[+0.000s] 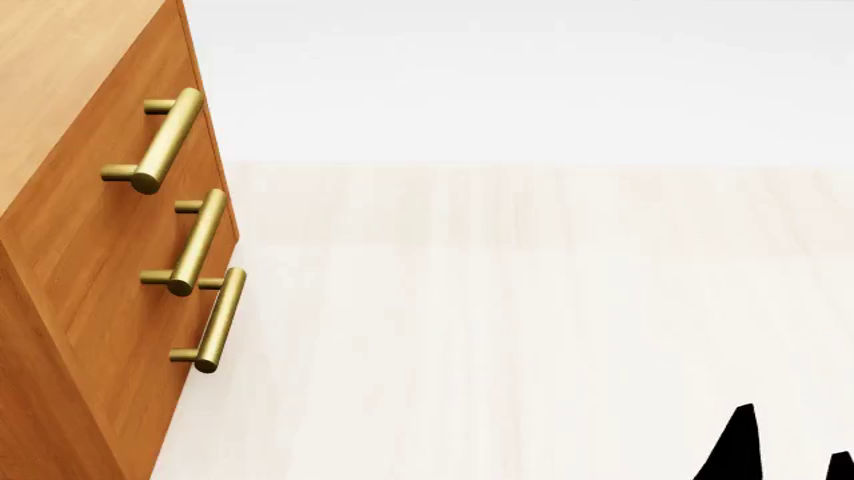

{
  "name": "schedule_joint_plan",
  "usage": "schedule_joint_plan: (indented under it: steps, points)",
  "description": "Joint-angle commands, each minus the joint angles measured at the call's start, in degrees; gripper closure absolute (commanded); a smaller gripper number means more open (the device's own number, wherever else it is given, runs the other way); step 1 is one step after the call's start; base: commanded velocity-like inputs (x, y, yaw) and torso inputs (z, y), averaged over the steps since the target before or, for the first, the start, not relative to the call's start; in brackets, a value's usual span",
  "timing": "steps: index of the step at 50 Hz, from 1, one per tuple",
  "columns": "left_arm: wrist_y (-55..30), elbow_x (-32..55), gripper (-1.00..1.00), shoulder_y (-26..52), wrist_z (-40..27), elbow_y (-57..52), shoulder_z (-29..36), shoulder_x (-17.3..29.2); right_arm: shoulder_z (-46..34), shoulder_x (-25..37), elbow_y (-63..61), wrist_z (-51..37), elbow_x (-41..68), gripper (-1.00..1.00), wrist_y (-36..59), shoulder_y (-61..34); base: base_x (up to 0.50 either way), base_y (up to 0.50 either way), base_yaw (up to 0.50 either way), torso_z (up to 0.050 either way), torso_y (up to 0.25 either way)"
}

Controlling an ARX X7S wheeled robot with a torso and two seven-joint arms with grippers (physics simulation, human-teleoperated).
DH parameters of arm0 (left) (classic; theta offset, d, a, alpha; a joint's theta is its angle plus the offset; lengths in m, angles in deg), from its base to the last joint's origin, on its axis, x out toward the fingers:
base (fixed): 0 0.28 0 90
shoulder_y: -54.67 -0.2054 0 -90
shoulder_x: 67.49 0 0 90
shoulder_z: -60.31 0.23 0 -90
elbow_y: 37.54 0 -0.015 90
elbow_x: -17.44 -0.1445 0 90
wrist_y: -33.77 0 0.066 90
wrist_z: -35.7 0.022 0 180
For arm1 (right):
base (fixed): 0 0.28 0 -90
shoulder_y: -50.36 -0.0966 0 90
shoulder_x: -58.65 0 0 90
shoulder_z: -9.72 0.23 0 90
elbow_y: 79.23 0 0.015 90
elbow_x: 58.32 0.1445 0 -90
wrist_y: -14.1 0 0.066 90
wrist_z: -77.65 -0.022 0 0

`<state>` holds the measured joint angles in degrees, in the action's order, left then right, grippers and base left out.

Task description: Put the bowl on top of the cabinet.

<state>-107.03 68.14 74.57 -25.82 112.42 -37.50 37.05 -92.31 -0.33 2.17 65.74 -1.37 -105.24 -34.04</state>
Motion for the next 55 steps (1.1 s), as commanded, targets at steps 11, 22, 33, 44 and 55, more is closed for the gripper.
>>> schedule_joint_plan:
  steps: [11,22,33,44,55]
  points:
    - [1.72,0.21,1.00,-4.74,-3.25,-4.57,-1.87,0.92,-0.25,-0.46,0.50,-0.03,-0.84,-1.00,0.26,-0.43,0.00,0.00,0.00,0.000,0.000]
    - [1.92,0.05,1.00,-5.97,-3.57,-4.75,-1.93,1.41,-0.31,-0.58,0.77,-0.13,-0.97,-1.00,0.54,-0.74,0.00,0.00,0.00,0.000,0.001]
    - [0.55,0.49,1.00,-6.76,-7.13,-2.90,-3.21,2.09,-0.31,-0.75,0.95,-0.22,-1.28,-1.00,0.60,-0.85,0.00,0.00,0.00,0.001,0.000]
    - [1.45,-0.52,1.00,-6.74,-6.35,-1.15,-2.53,2.54,-0.45,-0.92,1.41,-0.20,-1.40,-1.00,0.95,-1.30,0.00,0.00,0.00,0.000,0.001]
    - [2.82,-1.95,1.00,-6.27,-4.25,1.82,-1.30,2.88,-0.47,-1.01,1.63,-0.26,-1.58,-1.00,1.13,-1.52,0.00,0.00,0.00,0.000,0.000]
